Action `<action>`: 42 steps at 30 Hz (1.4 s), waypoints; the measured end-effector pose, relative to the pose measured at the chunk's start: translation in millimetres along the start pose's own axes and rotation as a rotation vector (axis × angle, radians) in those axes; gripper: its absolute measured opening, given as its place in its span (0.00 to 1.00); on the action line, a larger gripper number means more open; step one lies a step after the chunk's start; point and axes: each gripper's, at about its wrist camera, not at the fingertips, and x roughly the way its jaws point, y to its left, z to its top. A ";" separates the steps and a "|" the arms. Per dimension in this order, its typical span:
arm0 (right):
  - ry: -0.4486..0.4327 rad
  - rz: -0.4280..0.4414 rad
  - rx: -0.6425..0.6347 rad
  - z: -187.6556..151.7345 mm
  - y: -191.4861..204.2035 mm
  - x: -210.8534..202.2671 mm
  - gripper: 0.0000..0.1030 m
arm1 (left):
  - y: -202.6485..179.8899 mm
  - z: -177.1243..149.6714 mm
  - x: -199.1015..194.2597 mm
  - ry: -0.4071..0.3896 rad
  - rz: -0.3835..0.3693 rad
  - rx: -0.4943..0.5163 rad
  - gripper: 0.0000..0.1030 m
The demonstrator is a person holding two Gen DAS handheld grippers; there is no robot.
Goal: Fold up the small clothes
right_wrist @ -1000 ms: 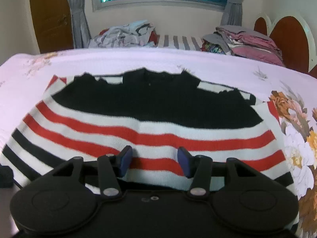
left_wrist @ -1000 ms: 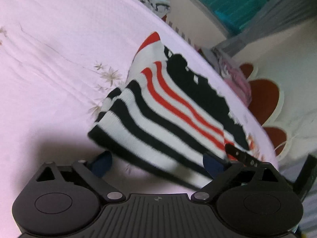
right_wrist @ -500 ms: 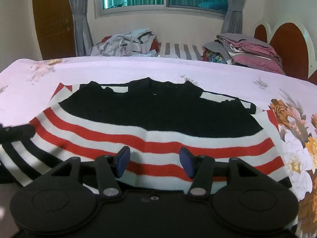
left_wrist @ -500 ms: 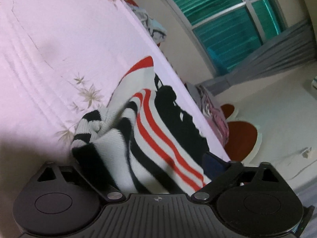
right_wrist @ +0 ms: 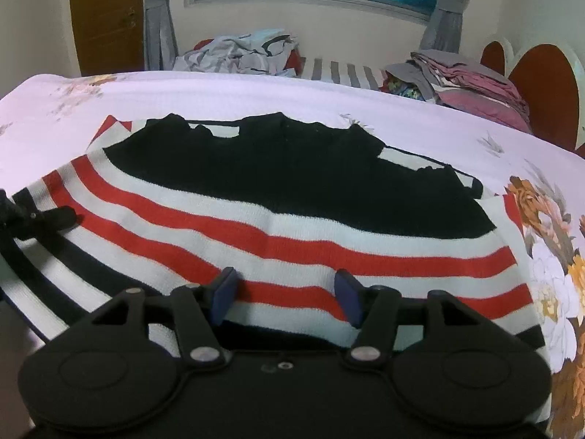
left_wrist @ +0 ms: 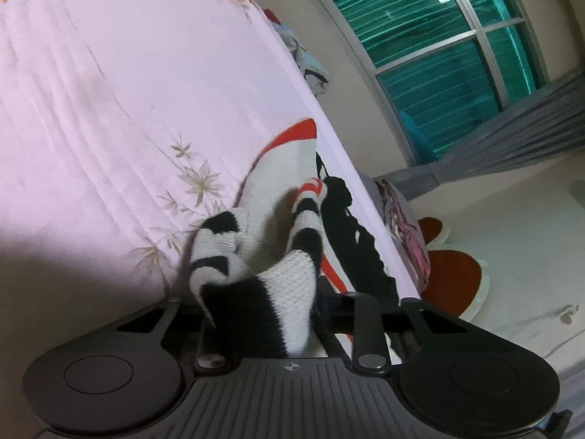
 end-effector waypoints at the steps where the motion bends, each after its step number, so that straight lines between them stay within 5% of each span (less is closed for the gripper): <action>1: 0.000 0.006 -0.005 0.0 -1.0 0.1 0.58 | -3.1 0.1 -1.6 -0.008 0.003 0.012 0.21; 9: -0.019 0.100 -0.007 4.1 -20.1 -4.1 0.61 | -51.2 -1.8 -5.6 -0.058 0.005 0.131 0.15; 18: -0.087 0.138 0.028 4.1 -81.2 -34.2 0.61 | -149.8 -24.1 6.1 -0.071 -0.090 0.343 0.15; 27: -0.081 0.073 0.111 -17.0 -157.4 -54.8 0.61 | -212.1 -86.9 45.7 0.094 -0.179 0.558 0.15; 31: -0.070 0.042 0.142 -27.1 -180.2 -60.2 0.61 | -213.2 -126.1 62.3 0.226 -0.121 0.683 0.16; 33: -0.070 0.029 0.149 -30.6 -189.2 -63.1 0.61 | -211.3 -135.1 60.7 0.224 -0.078 0.707 0.17; 35: -0.073 0.017 0.153 -31.1 -195.5 -65.7 0.61 | -216.4 -140.4 55.4 0.210 -0.065 0.759 0.27; 39: -0.083 0.044 0.212 -25.4 -211.0 -71.1 0.62 | -231.9 -157.3 35.7 0.244 -0.095 0.855 0.78; 42: -0.090 0.109 0.286 -16.7 -218.3 -72.1 0.67 | -240.0 -174.5 15.5 0.284 -0.119 0.939 0.80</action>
